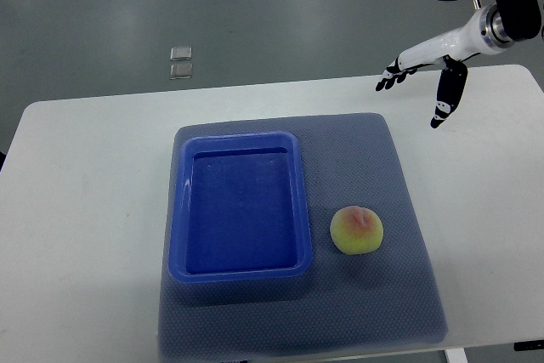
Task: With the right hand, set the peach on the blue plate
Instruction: 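Lower the right hand onto the peach beside the blue tray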
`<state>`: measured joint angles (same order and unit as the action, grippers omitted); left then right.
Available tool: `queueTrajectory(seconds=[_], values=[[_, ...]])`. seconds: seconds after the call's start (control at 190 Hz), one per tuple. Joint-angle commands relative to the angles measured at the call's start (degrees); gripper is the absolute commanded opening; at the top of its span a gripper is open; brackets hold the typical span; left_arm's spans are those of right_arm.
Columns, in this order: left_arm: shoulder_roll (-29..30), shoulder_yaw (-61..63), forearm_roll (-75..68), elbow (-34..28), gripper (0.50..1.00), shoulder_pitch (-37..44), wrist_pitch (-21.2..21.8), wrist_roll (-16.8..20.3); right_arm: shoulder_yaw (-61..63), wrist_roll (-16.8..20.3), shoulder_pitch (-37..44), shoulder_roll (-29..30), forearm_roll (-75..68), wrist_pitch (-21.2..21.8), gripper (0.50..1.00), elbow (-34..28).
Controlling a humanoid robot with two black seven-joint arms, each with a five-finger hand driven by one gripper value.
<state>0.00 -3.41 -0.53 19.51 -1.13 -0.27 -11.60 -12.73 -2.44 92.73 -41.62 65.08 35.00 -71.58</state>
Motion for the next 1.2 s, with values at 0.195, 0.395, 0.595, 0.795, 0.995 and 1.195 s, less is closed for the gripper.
queueTrajectory(seconds=[0.195,0.395,0.595,0.795,0.995,1.195], values=[[0.0,-0.1,-0.09,0.09,1.0,-0.1,0.01,0.0,-2.38,1.12,-2.03,-4.09,-6.28,0.0,0.932,-9.11],[0.0,-0.1,-0.18,0.53,1.0,-0.19,-0.08,0.0,0.52,0.95,-7.22,-4.26,-13.67,0.0,0.932,-13.15],[0.0,-0.19,-0.18,0.44,1.0,-0.19,0.01,0.0,1.83,0.68,-13.98,-1.1,-13.4,-1.42,0.932,-12.97],[0.0,-0.19,-0.18,0.53,1.0,-0.19,0.01,0.0,1.83,0.6,-17.23,1.45,-12.88,-7.05,0.932,-12.53],[0.0,-0.1,-0.09,0.44,1.0,-0.19,0.01,0.0,1.83,0.6,-18.2,2.59,-12.79,-11.18,0.932,-12.53],[0.0,-0.1,-0.09,0.44,1.0,-0.19,0.09,0.0,1.83,0.51,-21.63,2.59,-11.12,-12.59,0.93,-12.53]])
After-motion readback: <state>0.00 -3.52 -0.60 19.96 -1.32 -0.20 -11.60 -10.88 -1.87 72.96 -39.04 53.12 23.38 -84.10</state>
